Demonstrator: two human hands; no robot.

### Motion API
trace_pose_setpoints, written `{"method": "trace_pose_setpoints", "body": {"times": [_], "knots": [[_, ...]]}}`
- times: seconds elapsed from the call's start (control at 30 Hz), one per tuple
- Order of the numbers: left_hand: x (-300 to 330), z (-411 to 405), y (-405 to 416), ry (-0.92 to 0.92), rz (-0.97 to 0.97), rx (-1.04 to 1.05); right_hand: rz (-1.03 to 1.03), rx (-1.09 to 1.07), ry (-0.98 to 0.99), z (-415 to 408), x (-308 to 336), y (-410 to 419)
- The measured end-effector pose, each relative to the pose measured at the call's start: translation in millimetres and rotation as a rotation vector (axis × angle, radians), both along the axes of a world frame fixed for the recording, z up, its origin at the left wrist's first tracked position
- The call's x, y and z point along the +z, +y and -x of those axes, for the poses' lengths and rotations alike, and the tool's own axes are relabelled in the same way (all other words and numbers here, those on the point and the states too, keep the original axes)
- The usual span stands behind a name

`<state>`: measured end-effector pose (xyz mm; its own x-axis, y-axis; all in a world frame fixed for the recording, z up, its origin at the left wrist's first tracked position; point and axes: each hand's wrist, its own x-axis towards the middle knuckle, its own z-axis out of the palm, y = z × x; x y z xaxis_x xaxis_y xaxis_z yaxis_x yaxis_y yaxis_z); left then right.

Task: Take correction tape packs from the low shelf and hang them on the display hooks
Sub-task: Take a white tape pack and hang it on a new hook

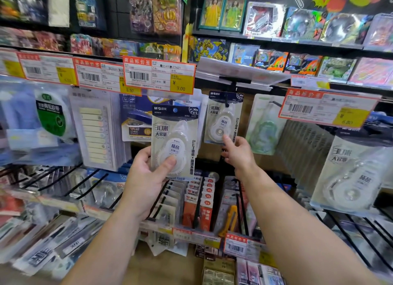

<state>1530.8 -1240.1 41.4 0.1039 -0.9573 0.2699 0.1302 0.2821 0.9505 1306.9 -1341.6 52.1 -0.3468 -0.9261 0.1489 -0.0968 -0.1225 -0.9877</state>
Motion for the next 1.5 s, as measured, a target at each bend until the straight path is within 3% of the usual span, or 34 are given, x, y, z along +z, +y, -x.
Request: {"method": "trace_pose_setpoints", "body": {"times": [0.5, 0.73, 0.93, 1.03, 1.13, 1.5], "knots": [[-3.4, 4.9, 4.4, -0.016, -0.017, -0.006, -0.047, -0.03, 0.012, -0.8, -3.6, -6.0], [-2.0, 6.9, 13.7, 0.002, -0.028, -0.037, -0.04, -0.039, 0.048, -3.4, -8.7, 40.3], [4.5, 14.0, 24.1, 0.057, 0.005, -0.079, 0.105, 0.085, 0.182, -24.3, 11.4, 119.0], [6.4, 20.1, 30.6, 0.063, 0.021, -0.094, 0.186, 0.19, 0.388, -37.4, 10.3, 155.1], [7.0, 27.6, 38.0, 0.069, 0.044, -0.099, 0.228, 0.148, 0.544, -44.4, 2.5, 167.9], [28.9, 45.2, 45.6, -0.054, 0.152, -0.149, 0.312, 0.026, 0.484, -35.5, 5.4, 179.6]]}}
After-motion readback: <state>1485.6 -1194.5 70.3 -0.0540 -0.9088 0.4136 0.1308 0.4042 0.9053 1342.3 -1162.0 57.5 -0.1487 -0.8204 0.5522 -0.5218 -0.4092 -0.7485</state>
